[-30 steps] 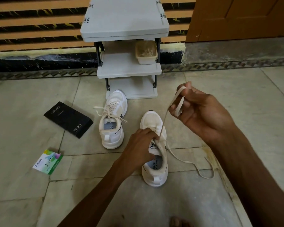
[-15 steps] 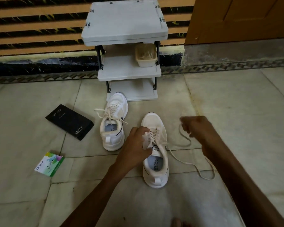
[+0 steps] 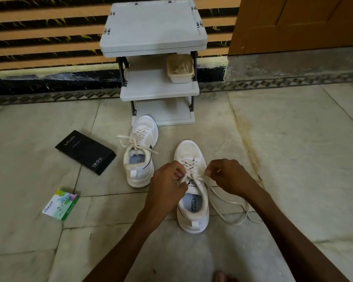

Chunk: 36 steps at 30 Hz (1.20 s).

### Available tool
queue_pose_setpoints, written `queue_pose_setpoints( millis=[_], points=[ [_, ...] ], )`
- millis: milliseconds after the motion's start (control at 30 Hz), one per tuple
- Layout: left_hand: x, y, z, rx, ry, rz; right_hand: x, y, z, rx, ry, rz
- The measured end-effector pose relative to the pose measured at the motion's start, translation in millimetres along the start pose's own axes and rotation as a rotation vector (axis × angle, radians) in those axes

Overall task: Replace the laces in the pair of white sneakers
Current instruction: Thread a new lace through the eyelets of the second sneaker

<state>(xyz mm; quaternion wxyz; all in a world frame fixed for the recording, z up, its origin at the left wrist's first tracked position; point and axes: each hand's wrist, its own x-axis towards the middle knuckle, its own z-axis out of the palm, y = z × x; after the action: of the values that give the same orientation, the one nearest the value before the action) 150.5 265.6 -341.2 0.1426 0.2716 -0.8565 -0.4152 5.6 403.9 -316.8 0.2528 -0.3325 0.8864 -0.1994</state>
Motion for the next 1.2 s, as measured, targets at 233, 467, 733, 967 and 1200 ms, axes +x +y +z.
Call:
queue_pose_setpoints(
  millis=[233, 467, 733, 967, 1200],
  points=[
    [-3, 7, -2, 0.046, 0.022, -0.013, -3, -8, 11, -0.069, 0.049, -0.025],
    [-6, 12, -4, 0.112, 0.02, -0.039, -3, -14, 13, -0.147, 0.089, 0.056],
    [-3, 14, -7, 0.145, -0.054, -0.053, 9, 4, 7, 0.035, 0.049, -0.187],
    [1, 7, -3, 0.128, -0.07, -0.004, 9, -3, 8, -0.128, -0.186, -0.185],
    [20, 20, 9, 0.166, -0.193, 0.158, -23, -37, -56, 0.372, -0.056, -0.17]
  ],
)
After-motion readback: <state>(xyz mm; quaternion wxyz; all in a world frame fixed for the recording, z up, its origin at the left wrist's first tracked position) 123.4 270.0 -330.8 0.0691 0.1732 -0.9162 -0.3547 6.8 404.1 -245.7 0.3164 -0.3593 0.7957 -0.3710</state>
